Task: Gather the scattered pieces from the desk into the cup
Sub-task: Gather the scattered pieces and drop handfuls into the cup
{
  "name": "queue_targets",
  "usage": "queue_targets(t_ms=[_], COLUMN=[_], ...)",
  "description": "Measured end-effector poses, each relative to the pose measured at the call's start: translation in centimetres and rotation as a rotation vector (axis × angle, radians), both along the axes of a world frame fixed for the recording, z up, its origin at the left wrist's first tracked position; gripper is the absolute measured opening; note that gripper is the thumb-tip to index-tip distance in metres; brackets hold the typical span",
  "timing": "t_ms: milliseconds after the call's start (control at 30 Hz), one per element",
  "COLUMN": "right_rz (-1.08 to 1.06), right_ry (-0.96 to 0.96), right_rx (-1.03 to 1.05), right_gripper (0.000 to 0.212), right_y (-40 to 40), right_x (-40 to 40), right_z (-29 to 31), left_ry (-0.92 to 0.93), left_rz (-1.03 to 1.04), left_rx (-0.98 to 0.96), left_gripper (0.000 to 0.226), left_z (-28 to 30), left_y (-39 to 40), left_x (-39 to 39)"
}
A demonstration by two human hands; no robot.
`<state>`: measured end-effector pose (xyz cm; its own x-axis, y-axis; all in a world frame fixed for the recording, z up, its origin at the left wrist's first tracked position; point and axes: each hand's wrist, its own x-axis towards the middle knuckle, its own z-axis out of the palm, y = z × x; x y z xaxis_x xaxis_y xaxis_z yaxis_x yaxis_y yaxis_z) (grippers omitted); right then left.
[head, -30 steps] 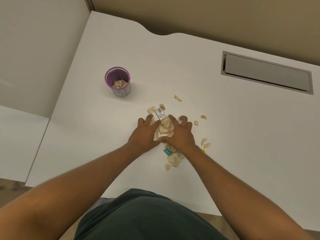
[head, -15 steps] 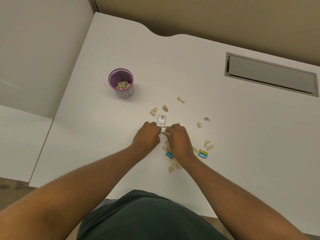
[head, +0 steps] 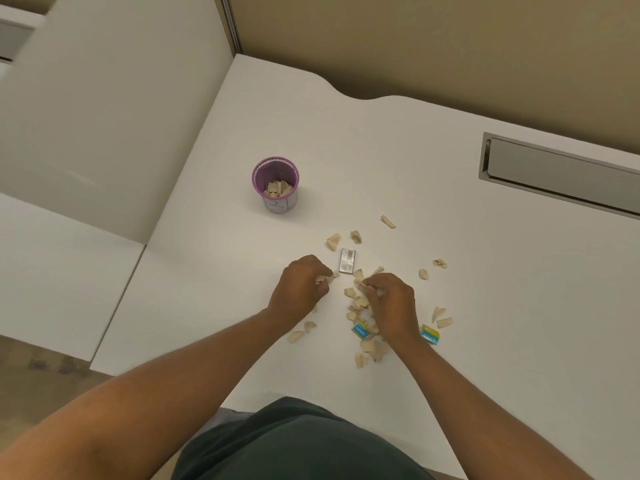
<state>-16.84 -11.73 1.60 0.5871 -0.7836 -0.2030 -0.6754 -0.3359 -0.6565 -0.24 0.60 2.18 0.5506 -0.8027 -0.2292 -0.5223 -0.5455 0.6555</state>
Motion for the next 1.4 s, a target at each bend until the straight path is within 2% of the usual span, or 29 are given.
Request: queue_targets(t_ms=[200,367,500,667,900,1000,1133,1267,1400], right_rz=[-0.022,-0.043,-0.021,-0.028,-0.055,-0.071,-0.007,0.117,0.217], right_ry=[-0.040,-0.044,-0.043,-0.018,-0.045,-0.127,-0.276,-0.370,-0.412], right_rx=[0.030,0.042,0.042,0.056,0.081,0.112,0.118,-0.006,-0.121], right_gripper=[0.007,0.011,0.013,0.013,0.011,0.006,0.004,0.007,0.011], right_y=[-0.2,0.0,0.1,-0.1,-0.1,0.1,-0.1,-1.2,-2.2], right_x=[-0.3,-0.3,-0.2,-0.4,-0.3,1.1,6.0,13.1,20.1], right_z=[0.4,0.6,0.9,1.2,2.2,3.8,7.4,9.9,10.3], left_ry=[0.160,0.050,0.000,-0.096,-0.157,-0.181,-0.149,-0.084,-0.025], left_rz=[0.408,0.572,0.501,0.394,0.426,0.435,0.300,0.193,0.117], left_rx=[-0.164,-0.297,-0.193,-0.068,-0.181,-0.268,-0.154,-0.011,0.036], left_gripper=[0.022,0.023,0.020,0.019,0.037,0.027,0.025,0.026,0.028], left_z=[3.2,7.5,8.9,8.7,9.3,8.9,5.4,2.2,1.0], left_y=[-0.5,-2.8,-5.0,-6.3,-4.9,-3.2,0.6,4.3,6.6], left_x=[2.5,8.1,12.5,14.3,12.9,11.2,7.4,3.9,1.5])
